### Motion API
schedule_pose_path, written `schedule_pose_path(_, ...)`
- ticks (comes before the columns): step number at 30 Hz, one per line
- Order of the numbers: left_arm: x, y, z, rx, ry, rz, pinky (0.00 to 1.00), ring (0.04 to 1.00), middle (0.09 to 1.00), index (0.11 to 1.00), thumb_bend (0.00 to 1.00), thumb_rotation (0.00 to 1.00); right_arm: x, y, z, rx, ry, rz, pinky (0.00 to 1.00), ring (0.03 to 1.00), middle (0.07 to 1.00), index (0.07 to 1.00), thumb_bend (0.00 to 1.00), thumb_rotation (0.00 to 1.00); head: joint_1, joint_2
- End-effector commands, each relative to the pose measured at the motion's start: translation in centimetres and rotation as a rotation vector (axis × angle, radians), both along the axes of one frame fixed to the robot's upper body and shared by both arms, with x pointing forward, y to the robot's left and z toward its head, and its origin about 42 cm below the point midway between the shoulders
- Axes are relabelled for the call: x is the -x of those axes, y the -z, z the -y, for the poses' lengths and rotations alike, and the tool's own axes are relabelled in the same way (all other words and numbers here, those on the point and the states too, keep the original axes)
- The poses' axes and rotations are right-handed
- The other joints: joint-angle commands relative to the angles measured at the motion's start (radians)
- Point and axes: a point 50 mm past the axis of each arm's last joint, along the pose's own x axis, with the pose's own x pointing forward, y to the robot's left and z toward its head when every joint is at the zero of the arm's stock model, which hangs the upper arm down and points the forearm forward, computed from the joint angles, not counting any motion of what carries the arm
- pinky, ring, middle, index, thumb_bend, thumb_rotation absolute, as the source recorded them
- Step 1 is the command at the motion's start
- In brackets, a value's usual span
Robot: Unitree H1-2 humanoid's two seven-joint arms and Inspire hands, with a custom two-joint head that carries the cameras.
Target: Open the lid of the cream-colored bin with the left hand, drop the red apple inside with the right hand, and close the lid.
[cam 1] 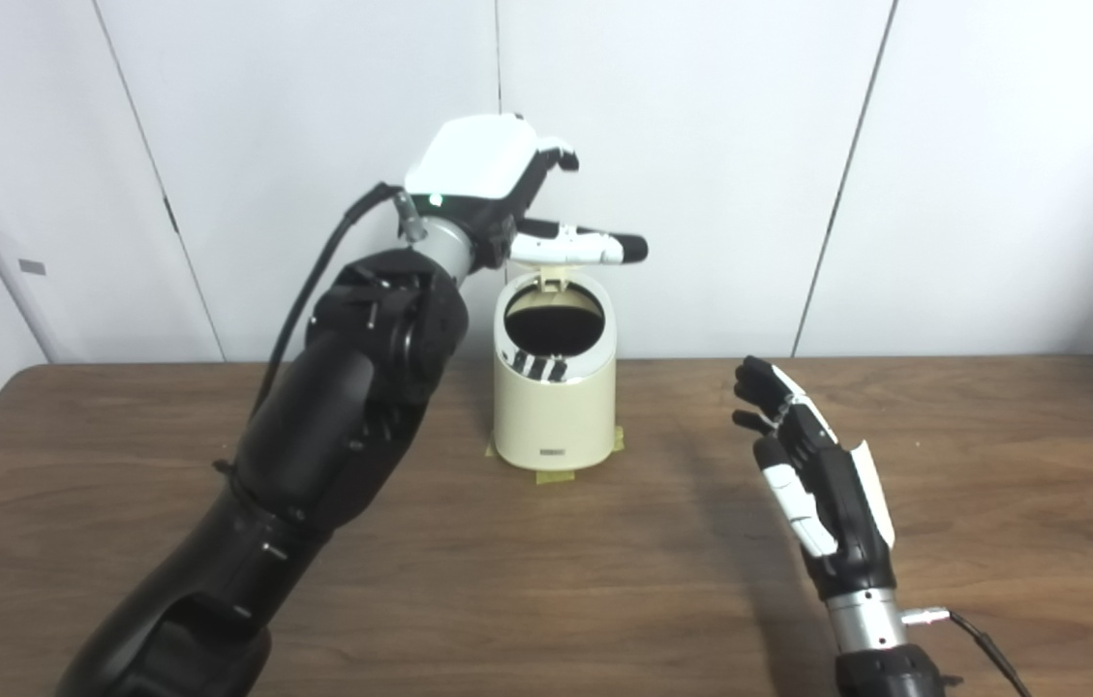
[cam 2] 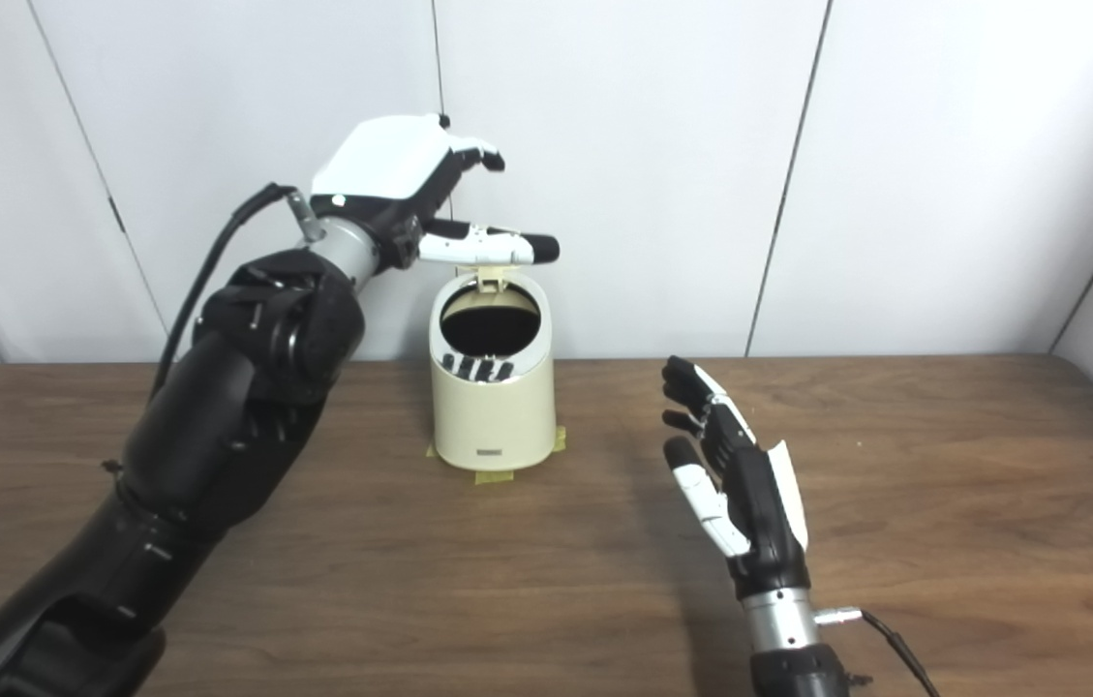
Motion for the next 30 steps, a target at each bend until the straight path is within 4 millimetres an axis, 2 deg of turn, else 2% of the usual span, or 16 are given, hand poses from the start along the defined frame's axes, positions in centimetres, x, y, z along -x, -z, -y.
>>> schedule_pose_path(1,0.0,-2.9,0.5,-0.008,-0.004,0.098,1.0,1.0,0.864,0.837,1.0,1.0,-0.6,-1.8,-0.5,-0.001,-0.012,0.073,0.78,0.858,0.866,0.866,0.39,0.8,0.0,0.001)
schedule_pose_path(5,-0.1,-2.4,0.5,-0.021,0.006,0.088,1.0,0.989,0.847,0.821,1.0,0.99,-0.6,-1.8,-0.7,0.001,-0.009,0.063,0.78,0.857,0.863,0.864,0.41,0.81,-0.001,0.004)
schedule_pose_path(11,0.3,-1.3,0.8,-0.05,0.003,0.038,1.0,0.996,0.893,0.824,1.0,1.0,-0.4,-1.9,-0.9,-0.002,-0.014,0.056,0.8,0.869,0.873,0.871,0.4,0.81,-0.003,0.006)
schedule_pose_path(24,0.9,-0.1,0.9,-0.048,0.012,-0.006,1.0,1.0,0.917,0.826,1.0,0.99,-0.3,-1.7,-0.8,-0.001,-0.014,0.055,0.8,0.872,0.876,0.87,0.37,0.78,-0.006,0.014)
schedule_pose_path(30,0.9,0.4,0.9,-0.056,0.011,-0.017,1.0,1.0,0.883,0.822,1.0,0.99,-0.2,-1.7,-0.8,-0.006,-0.013,0.052,0.8,0.872,0.875,0.868,0.38,0.78,-0.006,0.018)
